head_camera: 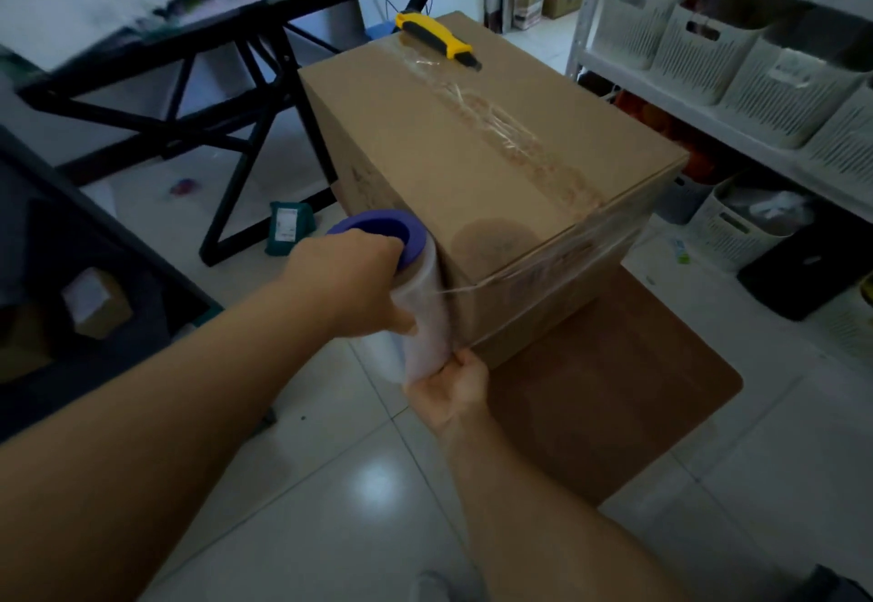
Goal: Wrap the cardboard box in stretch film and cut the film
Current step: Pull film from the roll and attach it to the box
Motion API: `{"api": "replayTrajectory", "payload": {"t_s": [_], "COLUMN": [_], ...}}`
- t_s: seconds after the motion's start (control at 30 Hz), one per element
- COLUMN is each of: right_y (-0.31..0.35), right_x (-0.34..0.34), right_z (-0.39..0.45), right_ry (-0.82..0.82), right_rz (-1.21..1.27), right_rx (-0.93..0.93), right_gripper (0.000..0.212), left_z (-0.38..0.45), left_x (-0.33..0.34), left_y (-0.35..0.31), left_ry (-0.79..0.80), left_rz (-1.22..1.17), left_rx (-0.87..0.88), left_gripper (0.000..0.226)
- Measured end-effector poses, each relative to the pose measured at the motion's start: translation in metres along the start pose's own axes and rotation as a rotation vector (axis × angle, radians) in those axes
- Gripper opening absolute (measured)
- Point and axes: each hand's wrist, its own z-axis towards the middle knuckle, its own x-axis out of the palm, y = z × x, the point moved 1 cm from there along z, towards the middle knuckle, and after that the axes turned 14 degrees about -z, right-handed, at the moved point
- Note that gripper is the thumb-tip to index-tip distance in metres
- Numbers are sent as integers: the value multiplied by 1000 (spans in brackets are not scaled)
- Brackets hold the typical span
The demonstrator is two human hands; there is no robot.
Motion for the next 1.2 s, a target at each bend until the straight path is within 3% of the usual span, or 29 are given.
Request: {"api": "replayTrajectory", "payload": {"t_s": [0.1, 0.33, 0.57, 0.73, 0.93, 1.2], "right_y": [-2, 4, 28, 55, 83, 154], "right_x": [9, 21, 28, 28, 39, 45], "right_z": [1, -4, -26, -57, -83, -97], "right_ry": [23, -90, -391, -508, -524, -564], "right_rz": [7, -49, -233, -406, -381, -595], "right_rx": [-11, -7, -36, -157, -187, -458], "right_gripper": [46, 43, 27, 42, 41, 40], "left_z": [2, 8, 7, 4, 0, -5], "left_x": [-3, 2, 4, 4, 9, 15], "left_y": [7, 16, 13, 9, 2, -7], "left_ry": [16, -43, -16, -47, -90, -151], "left_rz": [-27, -113, -164, -170, -196, -173], "left_rx": [30, 108, 33, -12, -51, -140], "left_gripper": [44, 31, 35, 37, 32, 34]}}
